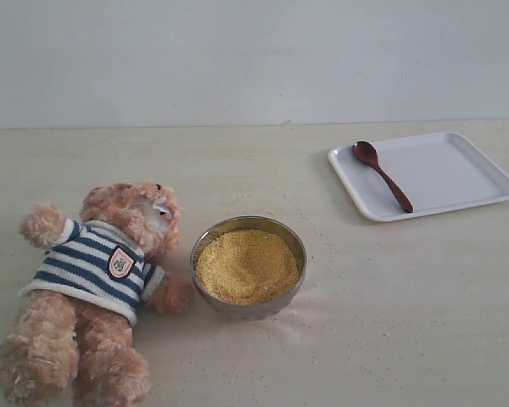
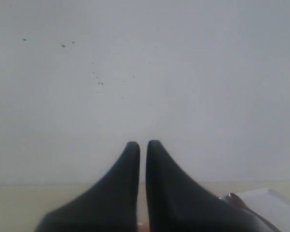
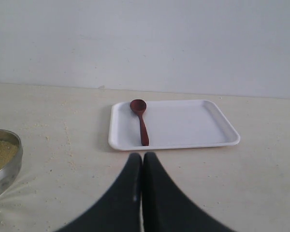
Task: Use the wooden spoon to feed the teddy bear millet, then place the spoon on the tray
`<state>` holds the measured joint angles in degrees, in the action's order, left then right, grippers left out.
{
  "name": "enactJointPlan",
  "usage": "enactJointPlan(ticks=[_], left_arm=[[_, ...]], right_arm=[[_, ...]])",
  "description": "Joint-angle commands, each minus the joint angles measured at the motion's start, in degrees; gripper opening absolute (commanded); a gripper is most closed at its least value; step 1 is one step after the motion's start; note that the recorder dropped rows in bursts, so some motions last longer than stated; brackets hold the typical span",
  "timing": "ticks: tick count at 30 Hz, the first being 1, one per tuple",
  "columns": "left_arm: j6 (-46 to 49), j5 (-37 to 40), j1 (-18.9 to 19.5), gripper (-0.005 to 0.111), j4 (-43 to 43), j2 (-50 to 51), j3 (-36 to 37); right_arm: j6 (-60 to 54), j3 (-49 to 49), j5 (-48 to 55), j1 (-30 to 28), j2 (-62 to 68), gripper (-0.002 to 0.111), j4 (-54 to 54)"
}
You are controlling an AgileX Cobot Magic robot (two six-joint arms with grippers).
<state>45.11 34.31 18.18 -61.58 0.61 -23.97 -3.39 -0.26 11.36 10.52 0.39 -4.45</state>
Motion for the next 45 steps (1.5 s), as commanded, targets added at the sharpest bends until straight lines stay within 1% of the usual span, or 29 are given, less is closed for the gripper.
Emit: enactJointPlan(ticks=[1,16,19,20,25,27,29,31,38,39,40,42,45], left_arm=[[-0.62,-0.01,-0.02,0.005,1.28,-0.22,-0.33],[-0.62,-0.29,-0.02,0.005,1.42,-0.22,0.11],[-0.62,-6.90,-0.02,0.005,1.69,-0.61,4.62],[-0.62,-9.48,-0.02,0.005,0.96,-0.61,7.45],[-0.62,-10.81,-0.02,0.005,1.08,-0.61,13.74],[-0.62,-13.45,-0.02,0.005,0.31,-0.61,17.90],[-0.62,-15.91,-0.02,0.005,-0.01,-0.61,20.54],[-0.62,-17.19,-0.02,0.005,-0.01,-0.61,22.07],[-0.62,-18.13,-0.02,0.005,1.44,-0.61,22.42],[-0.62,-18.25,-0.02,0.005,2.80,-0.61,22.71],[-0.62,-18.15,-0.02,0.005,6.00,-0.61,23.29],[-1.96,-18.15,-0.02,0.005,15.93,-0.61,23.97],[-13.17,-18.29,-0.02,0.005,25.74,-0.61,23.97]], right_arm=[[-0.20,0.26,0.00,-0.15,-0.39,0.001,0.22],[-0.20,0.26,0.00,-0.15,-0.39,0.001,0.22],[-0.20,0.26,0.00,-0.15,-0.39,0.001,0.22],[-0.20,0.26,0.00,-0.15,-0.39,0.001,0.22],[-0.20,0.26,0.00,-0.15,-0.39,0.001,0.22],[-0.20,0.26,0.00,-0.15,-0.39,0.001,0.22],[-0.20,0.26,0.00,-0.15,-0.39,0.001,0.22],[-0.20,0.26,0.00,-0.15,-0.39,0.001,0.22],[-0.20,0.26,0.00,-0.15,-0.39,0.001,0.22],[-0.20,0.26,0.00,-0.15,-0.39,0.001,0.22],[-0.20,0.26,0.00,-0.15,-0.39,0.001,0.22],[-0.20,0.26,0.00,-0.15,-0.39,0.001,0.22],[-0.20,0.26,0.00,-0.15,-0.39,0.001,0.22]])
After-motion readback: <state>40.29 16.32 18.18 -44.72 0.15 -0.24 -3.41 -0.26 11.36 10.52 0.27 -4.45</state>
